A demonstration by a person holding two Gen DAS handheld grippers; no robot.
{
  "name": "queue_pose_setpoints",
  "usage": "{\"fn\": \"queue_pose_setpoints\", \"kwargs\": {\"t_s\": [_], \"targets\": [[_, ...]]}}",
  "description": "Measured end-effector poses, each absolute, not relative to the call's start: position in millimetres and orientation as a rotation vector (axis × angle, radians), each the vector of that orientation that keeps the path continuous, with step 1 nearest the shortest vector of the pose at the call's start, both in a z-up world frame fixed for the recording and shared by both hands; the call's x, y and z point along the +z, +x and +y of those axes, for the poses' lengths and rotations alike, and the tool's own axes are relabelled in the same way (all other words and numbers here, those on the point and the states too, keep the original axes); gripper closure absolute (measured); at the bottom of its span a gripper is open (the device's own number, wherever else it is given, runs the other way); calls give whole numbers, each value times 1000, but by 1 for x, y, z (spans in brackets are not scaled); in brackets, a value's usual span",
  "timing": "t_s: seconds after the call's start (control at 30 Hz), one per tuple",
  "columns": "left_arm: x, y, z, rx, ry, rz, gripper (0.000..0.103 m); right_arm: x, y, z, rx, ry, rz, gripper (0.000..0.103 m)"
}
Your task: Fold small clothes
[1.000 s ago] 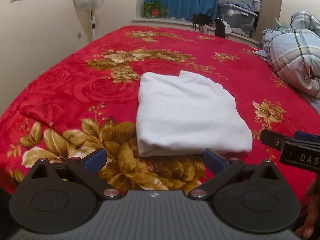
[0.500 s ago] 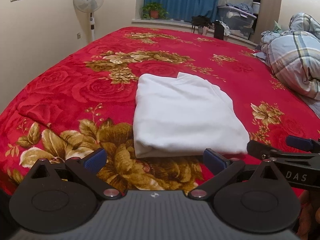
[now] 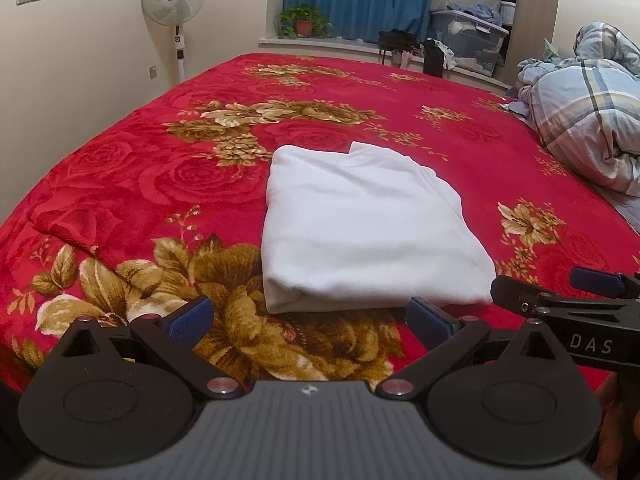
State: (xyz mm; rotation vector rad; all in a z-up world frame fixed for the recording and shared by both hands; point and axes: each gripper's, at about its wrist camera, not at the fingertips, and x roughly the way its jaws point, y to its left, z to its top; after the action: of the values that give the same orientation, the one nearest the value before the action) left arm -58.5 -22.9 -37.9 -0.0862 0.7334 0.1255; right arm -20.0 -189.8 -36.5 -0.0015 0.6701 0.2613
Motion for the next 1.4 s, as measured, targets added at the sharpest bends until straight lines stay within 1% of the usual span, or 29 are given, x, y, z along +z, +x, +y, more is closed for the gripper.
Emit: {"fn": "queue_pose_setpoints", "kwargs": {"t_s": [1.4], "targets": [[-38, -59, -23, 122, -92, 739, 1, -38, -21, -190, 253, 4, 680, 3]]}}
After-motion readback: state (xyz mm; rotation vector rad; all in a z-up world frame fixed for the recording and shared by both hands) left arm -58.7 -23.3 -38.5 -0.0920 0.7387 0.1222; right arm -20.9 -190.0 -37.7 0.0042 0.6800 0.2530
